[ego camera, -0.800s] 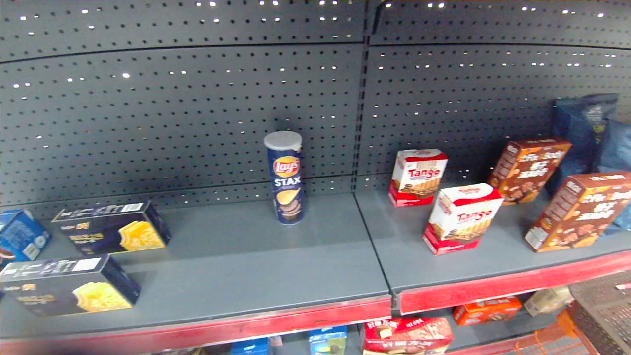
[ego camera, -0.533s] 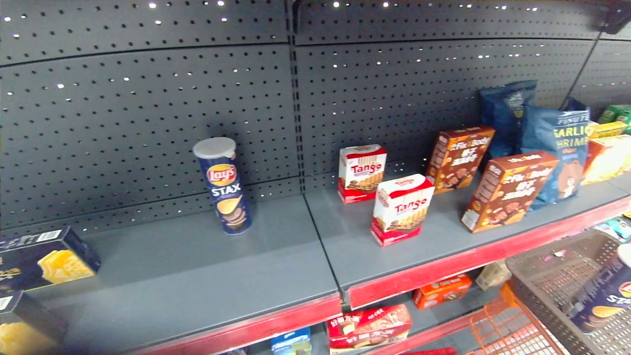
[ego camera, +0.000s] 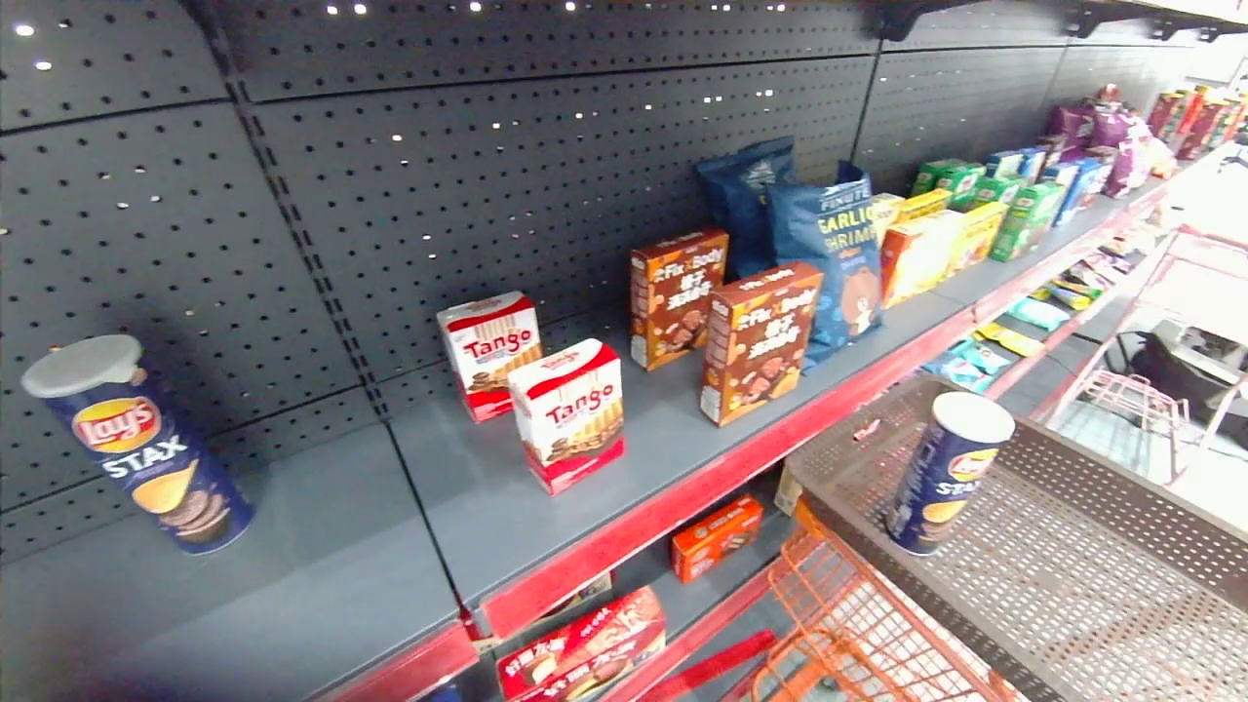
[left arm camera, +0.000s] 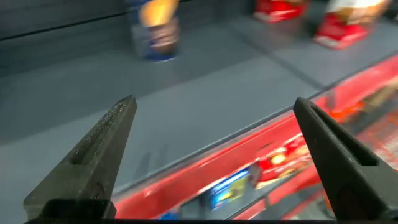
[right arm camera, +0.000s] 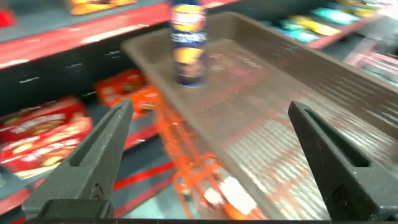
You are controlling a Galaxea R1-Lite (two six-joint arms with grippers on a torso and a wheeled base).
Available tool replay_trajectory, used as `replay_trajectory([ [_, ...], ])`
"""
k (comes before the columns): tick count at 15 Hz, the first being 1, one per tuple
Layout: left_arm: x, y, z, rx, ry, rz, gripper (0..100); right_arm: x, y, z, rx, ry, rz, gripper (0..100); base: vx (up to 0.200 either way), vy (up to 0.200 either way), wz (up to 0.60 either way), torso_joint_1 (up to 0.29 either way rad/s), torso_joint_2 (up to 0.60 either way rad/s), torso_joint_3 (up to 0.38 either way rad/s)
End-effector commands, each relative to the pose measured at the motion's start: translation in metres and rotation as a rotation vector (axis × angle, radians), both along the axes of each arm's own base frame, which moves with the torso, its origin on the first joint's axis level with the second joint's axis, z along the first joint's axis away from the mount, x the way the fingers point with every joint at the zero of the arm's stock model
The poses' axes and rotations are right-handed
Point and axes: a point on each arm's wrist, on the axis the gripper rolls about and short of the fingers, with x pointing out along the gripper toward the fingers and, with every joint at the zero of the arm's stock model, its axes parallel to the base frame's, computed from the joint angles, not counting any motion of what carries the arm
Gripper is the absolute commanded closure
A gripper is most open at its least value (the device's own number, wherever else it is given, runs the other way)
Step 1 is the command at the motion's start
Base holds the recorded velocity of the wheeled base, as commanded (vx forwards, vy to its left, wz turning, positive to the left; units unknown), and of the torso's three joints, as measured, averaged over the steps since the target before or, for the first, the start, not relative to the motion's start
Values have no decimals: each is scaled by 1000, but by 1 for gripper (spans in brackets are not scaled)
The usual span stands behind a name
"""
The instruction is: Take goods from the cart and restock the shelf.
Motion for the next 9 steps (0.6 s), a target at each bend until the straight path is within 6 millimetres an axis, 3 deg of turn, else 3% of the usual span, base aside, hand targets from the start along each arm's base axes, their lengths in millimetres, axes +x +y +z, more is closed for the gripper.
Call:
replay_trajectory([
  [1, 0, 0, 0, -1, 1, 0, 0, 0, 0, 0, 0, 2, 1, 0, 0, 0, -600, 2, 2, -2],
  [4, 0, 0, 0, -1, 1, 0, 0, 0, 0, 0, 0, 2, 1, 0, 0, 0, -600, 4, 5, -2],
  [9, 0, 0, 0, -1, 2, 0, 0, 0, 0, 0, 0, 0, 1, 0, 0, 0, 0, 0, 0, 0],
])
